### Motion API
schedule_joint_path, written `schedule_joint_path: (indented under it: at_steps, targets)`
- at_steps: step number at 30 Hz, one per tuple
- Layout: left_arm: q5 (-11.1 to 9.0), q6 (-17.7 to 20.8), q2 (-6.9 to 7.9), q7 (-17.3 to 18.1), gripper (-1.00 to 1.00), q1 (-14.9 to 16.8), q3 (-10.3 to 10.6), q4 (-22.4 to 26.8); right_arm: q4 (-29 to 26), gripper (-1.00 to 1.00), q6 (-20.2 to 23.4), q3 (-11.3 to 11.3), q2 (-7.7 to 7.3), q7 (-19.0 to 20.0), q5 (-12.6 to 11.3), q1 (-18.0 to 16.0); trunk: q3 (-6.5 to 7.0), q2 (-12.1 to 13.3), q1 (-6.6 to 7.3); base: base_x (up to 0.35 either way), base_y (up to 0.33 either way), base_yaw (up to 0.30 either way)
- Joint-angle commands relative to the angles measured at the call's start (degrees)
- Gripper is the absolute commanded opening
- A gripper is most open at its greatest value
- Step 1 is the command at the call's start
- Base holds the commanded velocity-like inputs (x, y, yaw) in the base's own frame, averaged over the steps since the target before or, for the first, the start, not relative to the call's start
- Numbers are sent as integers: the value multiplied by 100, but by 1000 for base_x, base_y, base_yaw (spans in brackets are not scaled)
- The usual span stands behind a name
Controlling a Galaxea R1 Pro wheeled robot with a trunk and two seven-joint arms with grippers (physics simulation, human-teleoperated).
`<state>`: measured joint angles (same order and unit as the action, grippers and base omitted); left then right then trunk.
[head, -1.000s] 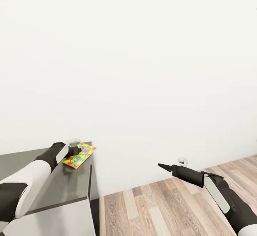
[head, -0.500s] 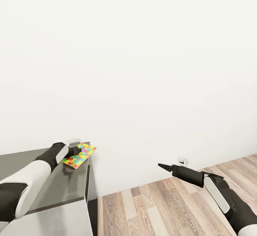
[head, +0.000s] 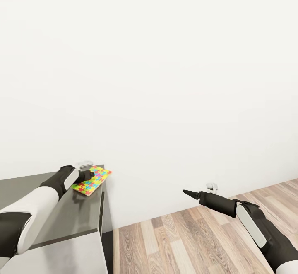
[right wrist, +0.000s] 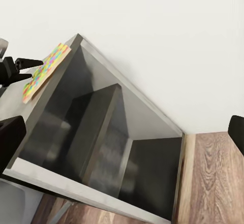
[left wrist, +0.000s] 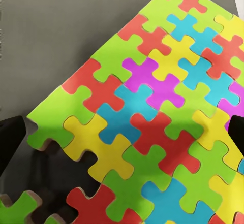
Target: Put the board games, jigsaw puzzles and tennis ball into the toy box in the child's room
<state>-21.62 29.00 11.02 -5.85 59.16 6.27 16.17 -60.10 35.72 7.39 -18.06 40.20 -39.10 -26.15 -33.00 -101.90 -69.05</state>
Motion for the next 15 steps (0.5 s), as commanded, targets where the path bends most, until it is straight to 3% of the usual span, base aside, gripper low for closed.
schedule_joint_path:
  at_steps: [1,15]
  targets:
    - [-25,29,15,-46,100,0,58,9,-2,100,40,8,-4,-12,-47,-4,-7,-3,0,0,0,0]
    - [-28,12,45,-40,100,0,49,31,-2,100,40,8,1,-16,-37,-4,-7,-3,0,0,0,0]
